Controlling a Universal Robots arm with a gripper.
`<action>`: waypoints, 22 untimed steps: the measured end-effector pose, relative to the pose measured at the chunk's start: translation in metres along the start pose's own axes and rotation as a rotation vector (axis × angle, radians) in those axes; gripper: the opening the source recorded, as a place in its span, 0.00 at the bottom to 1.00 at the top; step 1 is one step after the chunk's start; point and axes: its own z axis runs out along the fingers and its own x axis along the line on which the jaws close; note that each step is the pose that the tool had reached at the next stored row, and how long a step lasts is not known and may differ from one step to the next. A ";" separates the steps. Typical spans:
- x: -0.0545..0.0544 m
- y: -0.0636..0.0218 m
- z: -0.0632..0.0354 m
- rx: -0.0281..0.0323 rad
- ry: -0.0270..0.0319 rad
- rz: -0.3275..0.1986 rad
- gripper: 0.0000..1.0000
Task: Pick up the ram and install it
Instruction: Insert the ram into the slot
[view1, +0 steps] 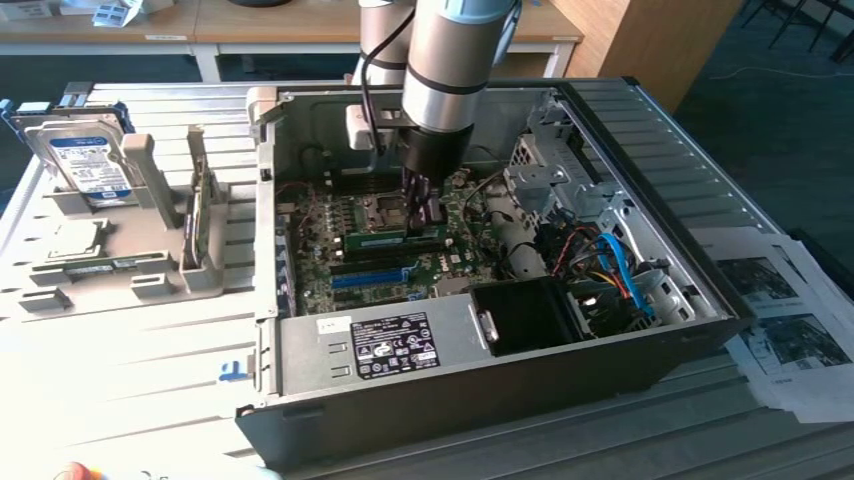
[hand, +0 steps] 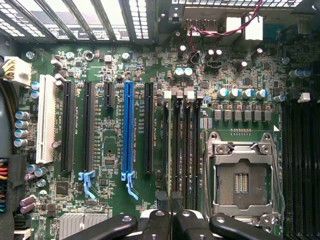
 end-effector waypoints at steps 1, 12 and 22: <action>0.000 0.0001 0.0000 0.0000 0.0000 0.000 0.12; 0.000 0.0004 0.0000 0.0000 0.0000 0.000 0.12; 0.001 0.0004 0.0005 -0.0001 0.0001 0.000 0.12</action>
